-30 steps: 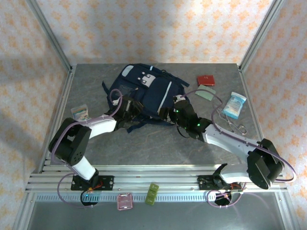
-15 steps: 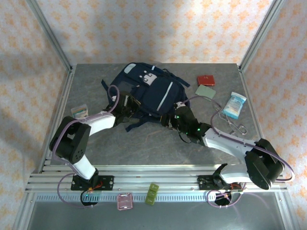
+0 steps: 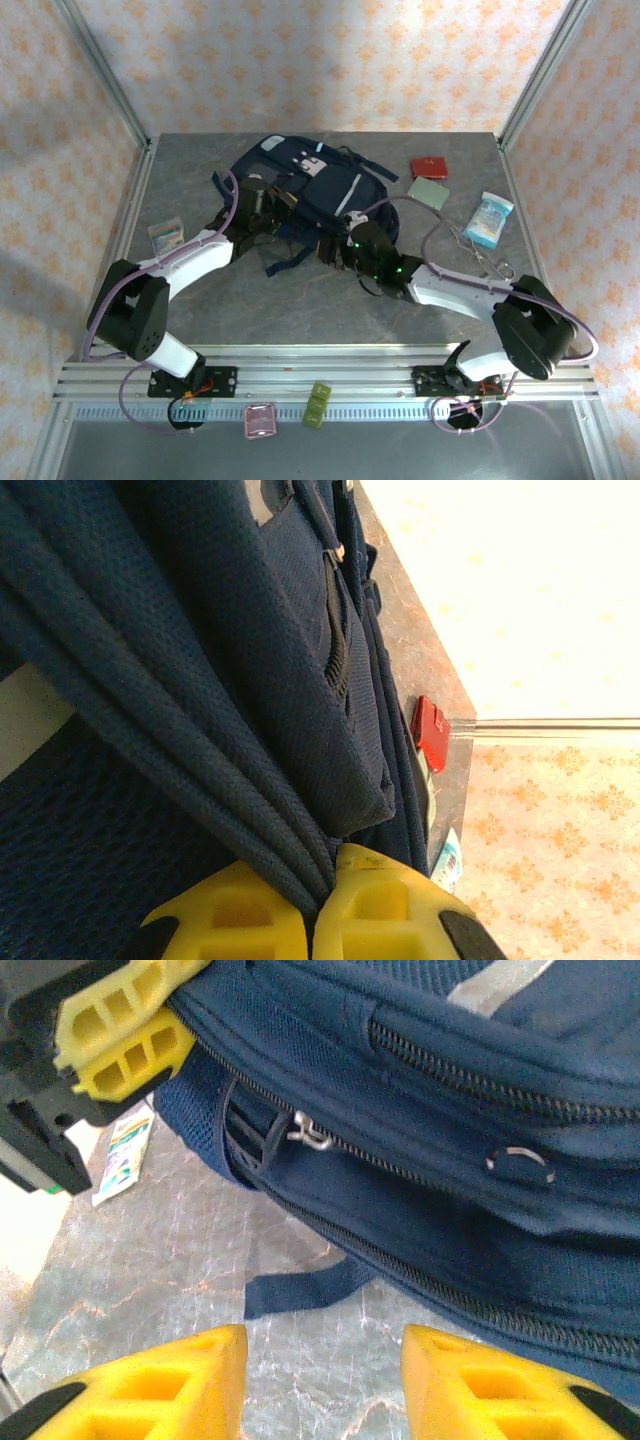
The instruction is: Pack the student bag
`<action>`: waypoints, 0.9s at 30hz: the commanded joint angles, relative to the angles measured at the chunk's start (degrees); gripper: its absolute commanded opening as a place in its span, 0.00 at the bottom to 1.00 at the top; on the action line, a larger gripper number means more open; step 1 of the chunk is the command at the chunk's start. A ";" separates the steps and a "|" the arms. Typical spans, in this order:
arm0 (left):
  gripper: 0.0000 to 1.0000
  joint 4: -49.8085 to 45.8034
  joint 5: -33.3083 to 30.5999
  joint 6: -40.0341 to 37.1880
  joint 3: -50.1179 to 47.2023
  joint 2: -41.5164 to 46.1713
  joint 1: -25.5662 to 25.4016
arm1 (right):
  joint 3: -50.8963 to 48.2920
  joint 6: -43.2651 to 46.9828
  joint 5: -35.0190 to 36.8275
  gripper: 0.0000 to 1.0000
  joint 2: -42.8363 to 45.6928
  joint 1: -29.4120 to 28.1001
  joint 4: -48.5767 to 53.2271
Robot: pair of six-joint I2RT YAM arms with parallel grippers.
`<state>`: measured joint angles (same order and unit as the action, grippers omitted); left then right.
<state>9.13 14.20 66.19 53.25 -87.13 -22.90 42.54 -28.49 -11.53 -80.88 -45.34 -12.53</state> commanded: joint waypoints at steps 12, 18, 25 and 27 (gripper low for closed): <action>0.00 6.64 5.06 3.19 4.06 3.37 -3.39 | 12.76 -1.25 13.27 0.56 -11.39 1.92 -3.21; 0.00 6.61 5.27 3.06 5.08 3.64 -3.91 | 17.78 -2.71 21.49 0.46 -16.62 2.19 0.17; 0.00 6.67 4.60 2.75 4.41 3.63 -3.67 | 18.97 -2.04 22.83 0.07 -19.18 3.28 -0.39; 0.00 6.32 3.85 2.30 3.73 3.97 -3.11 | 17.97 -1.38 21.73 0.00 -18.20 3.63 0.14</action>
<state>9.65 14.15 69.17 54.72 -87.13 -24.82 59.37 -30.92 6.70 -99.02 -43.53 -11.86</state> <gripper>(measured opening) 0.050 0.032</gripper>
